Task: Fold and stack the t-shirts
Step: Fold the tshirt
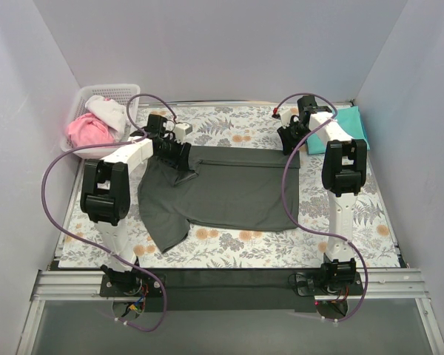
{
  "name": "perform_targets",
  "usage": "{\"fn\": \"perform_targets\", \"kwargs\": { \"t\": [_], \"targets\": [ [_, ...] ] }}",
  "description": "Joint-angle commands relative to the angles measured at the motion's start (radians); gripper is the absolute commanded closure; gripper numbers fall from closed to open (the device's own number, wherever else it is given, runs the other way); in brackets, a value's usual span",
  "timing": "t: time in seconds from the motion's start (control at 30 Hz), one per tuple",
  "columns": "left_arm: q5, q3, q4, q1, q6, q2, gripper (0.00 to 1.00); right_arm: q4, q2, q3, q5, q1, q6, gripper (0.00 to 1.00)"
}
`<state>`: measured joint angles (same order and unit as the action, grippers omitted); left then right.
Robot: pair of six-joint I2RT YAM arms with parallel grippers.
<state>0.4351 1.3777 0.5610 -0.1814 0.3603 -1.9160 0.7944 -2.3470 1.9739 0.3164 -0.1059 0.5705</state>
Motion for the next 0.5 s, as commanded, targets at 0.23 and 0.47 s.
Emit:
{"fn": "perform_targets", "kwargs": {
  "t": [0.23, 0.47],
  "targets": [
    [-0.016, -0.045, -0.004, -0.058, -0.001, 0.008, 0.68, 0.028, 0.023, 0.002, -0.022, 0.005, 0.006, 0.73],
    [-0.019, -0.054, 0.022, -0.061, -0.014, 0.046, 1.00, 0.028, 0.025, 0.003, -0.025, 0.006, 0.008, 0.73]
  ]
}}
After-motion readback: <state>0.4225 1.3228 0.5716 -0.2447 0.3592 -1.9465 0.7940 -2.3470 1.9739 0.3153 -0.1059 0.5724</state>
